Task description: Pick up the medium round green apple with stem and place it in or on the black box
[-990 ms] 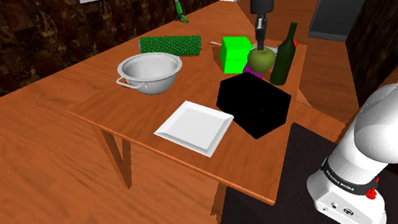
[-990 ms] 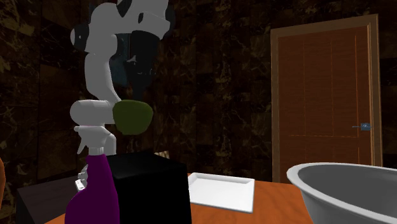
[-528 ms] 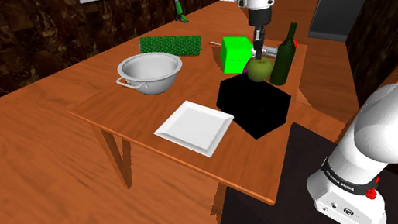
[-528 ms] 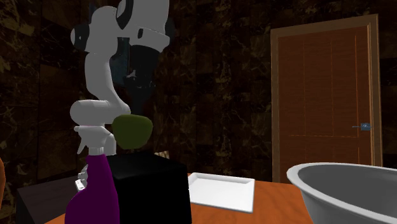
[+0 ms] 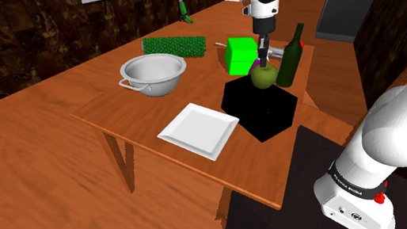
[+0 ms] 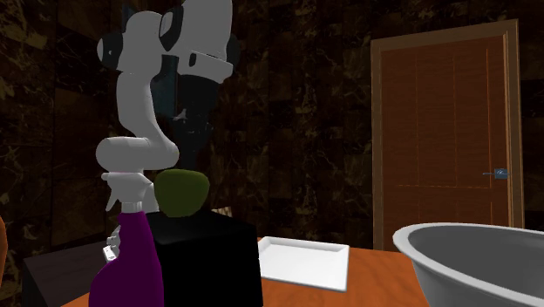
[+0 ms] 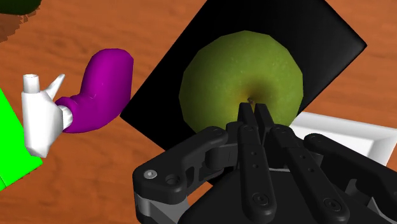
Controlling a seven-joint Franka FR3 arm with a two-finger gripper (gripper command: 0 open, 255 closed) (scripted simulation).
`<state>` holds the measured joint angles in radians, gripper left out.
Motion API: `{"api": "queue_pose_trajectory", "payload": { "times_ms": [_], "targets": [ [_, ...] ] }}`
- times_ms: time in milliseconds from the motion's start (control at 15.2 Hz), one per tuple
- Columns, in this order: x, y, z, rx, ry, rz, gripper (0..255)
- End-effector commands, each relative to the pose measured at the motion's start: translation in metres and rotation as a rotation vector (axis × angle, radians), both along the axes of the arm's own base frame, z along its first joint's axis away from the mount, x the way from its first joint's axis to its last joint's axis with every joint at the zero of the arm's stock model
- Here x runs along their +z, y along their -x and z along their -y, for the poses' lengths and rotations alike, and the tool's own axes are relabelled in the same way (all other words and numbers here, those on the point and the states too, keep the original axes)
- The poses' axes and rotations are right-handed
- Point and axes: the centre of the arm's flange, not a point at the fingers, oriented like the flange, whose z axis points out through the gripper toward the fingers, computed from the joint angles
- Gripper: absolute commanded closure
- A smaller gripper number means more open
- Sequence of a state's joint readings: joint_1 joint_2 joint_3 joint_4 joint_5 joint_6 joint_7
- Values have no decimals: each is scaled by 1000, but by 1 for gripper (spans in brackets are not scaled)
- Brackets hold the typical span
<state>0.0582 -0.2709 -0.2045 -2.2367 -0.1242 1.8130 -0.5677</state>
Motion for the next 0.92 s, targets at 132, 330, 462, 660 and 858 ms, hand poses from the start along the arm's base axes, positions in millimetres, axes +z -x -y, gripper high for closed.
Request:
{"api": "queue_pose_trajectory", "payload": {
  "times_ms": [132, 330, 462, 660, 858],
  "targets": [
    [0, 0, 0, 0, 0, 0, 255],
    [0, 0, 0, 0, 0, 0, 0],
    [0, 0, 0, 0, 0, 0, 0],
    [26, -4, -1, 0, 0, 0, 0],
    [49, -8, -2, 0, 0, 0, 0]
  ]
}}
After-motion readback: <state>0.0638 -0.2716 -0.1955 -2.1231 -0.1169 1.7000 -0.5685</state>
